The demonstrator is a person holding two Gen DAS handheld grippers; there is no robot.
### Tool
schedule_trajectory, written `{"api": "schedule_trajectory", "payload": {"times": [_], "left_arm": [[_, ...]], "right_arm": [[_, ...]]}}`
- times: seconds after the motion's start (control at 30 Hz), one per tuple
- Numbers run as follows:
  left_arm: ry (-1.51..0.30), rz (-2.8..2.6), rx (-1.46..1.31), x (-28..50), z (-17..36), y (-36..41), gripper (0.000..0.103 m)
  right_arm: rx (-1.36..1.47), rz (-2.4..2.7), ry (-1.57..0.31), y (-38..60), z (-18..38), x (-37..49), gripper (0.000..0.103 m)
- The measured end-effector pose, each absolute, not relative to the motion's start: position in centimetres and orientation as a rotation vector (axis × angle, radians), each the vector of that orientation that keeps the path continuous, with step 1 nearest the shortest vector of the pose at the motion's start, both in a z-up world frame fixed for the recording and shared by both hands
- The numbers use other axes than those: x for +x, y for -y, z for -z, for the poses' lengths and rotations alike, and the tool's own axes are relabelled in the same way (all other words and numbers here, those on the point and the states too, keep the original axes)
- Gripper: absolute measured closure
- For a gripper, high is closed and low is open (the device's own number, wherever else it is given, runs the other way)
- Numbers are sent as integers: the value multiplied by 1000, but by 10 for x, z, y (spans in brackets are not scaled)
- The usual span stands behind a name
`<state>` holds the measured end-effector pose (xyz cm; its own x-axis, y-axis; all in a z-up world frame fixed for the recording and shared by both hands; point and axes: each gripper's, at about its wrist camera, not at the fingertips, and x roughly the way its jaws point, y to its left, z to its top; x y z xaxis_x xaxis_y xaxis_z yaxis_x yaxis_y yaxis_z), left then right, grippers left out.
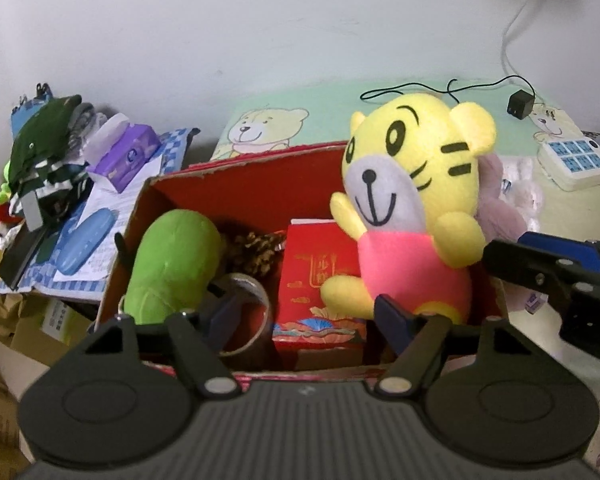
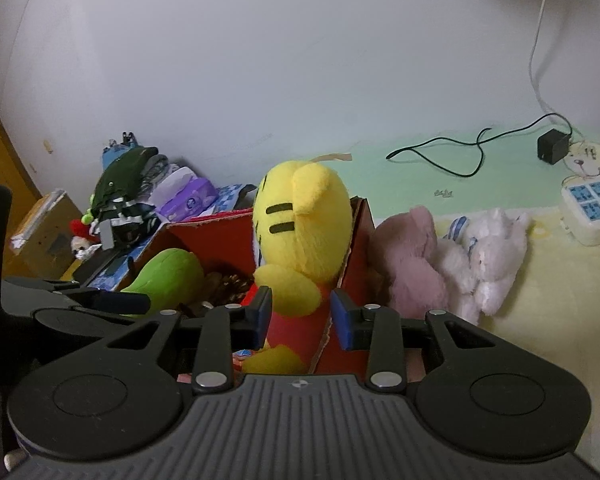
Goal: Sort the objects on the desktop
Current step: 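Move the right tool to the white bunny plush with plaid bow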
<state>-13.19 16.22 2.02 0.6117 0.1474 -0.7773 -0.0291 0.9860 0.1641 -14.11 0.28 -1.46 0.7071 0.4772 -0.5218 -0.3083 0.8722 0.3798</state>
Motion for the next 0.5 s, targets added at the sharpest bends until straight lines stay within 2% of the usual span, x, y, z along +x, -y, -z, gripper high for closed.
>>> {"api": "schedule_trajectory", "payload": {"times": [0.27,0.5], "left_arm": [[-854,-81,104,-148,-37,-153,32],[-760,137,51,-159,-59,-110,32]], "right_arm": [[336,-495,-648,33,18,-142,66],[433,-413,-673,96,30,-137,66]]}}
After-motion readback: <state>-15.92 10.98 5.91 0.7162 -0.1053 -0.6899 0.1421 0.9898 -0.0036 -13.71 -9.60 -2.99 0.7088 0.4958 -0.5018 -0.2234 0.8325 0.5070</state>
